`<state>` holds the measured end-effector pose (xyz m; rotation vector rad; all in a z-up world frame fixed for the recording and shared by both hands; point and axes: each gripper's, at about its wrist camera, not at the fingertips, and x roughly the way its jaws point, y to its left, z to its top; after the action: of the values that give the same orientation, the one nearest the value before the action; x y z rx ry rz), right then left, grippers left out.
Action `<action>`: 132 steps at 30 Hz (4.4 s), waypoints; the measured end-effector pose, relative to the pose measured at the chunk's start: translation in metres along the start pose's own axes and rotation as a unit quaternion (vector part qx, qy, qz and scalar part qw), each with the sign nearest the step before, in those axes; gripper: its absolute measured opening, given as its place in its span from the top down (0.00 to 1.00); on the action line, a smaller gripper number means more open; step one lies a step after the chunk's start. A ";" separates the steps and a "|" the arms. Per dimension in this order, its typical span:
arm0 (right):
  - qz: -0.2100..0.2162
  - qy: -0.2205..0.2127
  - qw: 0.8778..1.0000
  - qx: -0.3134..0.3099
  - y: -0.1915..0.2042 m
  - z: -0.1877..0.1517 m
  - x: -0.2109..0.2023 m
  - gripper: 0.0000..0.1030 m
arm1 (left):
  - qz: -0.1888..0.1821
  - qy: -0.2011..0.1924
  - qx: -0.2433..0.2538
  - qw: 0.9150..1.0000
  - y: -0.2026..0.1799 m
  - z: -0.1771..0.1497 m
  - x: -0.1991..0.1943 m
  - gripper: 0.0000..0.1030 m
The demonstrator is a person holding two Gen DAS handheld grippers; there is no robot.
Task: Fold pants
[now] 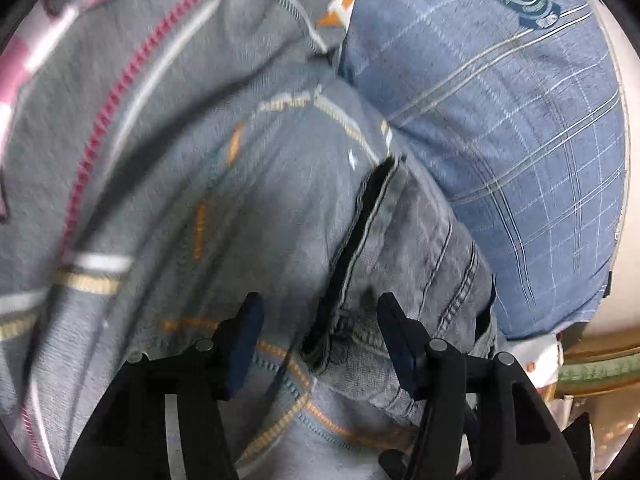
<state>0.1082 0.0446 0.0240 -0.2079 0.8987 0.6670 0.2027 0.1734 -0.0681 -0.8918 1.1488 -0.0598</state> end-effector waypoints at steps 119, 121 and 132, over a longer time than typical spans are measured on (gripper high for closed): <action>-0.066 -0.100 0.876 0.467 -0.309 -0.164 -0.196 0.34 | -0.032 0.057 0.292 0.954 -0.244 -0.140 0.066 0.43; -0.063 -0.086 0.887 0.449 -0.315 -0.166 -0.182 0.34 | -0.048 0.066 0.271 0.959 -0.233 -0.137 0.083 0.43; -0.083 -0.040 0.910 0.403 -0.302 -0.169 -0.171 0.86 | -0.067 0.075 0.231 0.968 -0.208 -0.137 0.113 0.38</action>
<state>0.1082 -0.3413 0.0215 0.4797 0.9960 0.1053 0.2235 -0.0976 -0.0377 -0.5522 1.1478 -0.4939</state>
